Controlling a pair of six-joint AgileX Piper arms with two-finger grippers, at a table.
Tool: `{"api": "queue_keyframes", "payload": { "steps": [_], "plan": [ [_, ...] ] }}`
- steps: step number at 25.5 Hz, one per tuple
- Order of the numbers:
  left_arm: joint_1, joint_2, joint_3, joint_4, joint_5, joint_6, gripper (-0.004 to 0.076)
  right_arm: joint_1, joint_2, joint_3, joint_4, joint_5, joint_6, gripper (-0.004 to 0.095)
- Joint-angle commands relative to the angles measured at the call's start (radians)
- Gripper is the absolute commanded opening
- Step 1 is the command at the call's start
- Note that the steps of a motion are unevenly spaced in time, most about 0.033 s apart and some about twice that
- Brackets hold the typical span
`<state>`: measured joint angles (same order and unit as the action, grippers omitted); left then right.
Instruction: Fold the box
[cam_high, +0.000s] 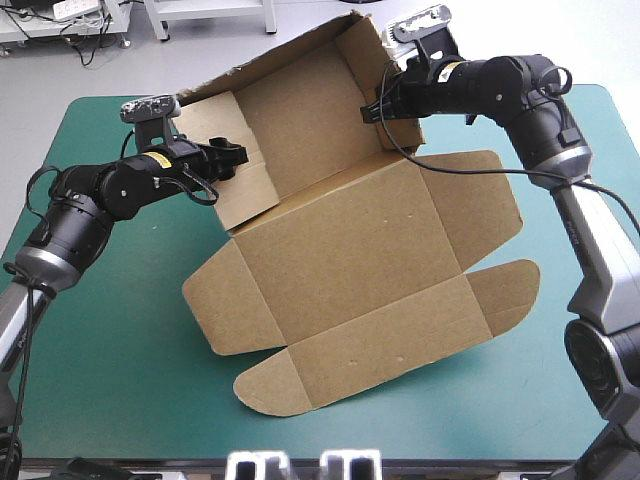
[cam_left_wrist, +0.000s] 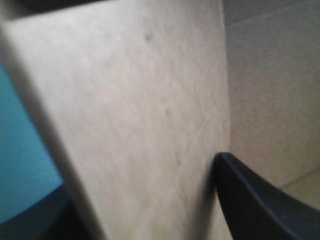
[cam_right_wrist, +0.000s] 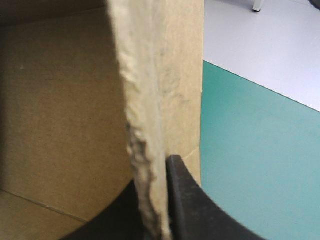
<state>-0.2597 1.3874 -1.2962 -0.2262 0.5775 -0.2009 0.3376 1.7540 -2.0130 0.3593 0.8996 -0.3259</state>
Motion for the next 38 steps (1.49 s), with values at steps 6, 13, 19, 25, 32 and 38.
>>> {"api": "queue_keyframes", "payload": {
  "steps": [6,13,19,25,32,38],
  "plan": [
    [-0.008,-0.026,-0.033,0.171,-0.028,-0.204,0.0440,0.017,-0.056,-0.032,0.130,-0.033,-0.005,-0.0024],
    [-0.023,-0.026,-0.033,0.136,-0.057,-0.182,-0.0006,0.017,-0.033,-0.032,0.101,0.000,-0.002,-0.0023],
    [-0.060,-0.018,-0.033,0.135,-0.060,-0.120,-0.0010,0.017,0.023,-0.030,0.064,0.083,-0.002,-0.0023],
    [-0.060,0.059,-0.057,0.116,0.028,-0.091,-0.0010,0.017,0.101,-0.030,-0.009,0.180,0.037,-0.0023],
    [-0.078,0.368,-0.447,-0.056,0.382,0.131,-0.0010,0.017,0.171,-0.030,-0.140,0.320,0.095,-0.0023],
    [-0.169,0.651,-0.752,0.119,0.703,0.133,-0.0010,0.017,0.177,-0.017,-0.272,0.356,0.234,-0.0023]
  ]
}}
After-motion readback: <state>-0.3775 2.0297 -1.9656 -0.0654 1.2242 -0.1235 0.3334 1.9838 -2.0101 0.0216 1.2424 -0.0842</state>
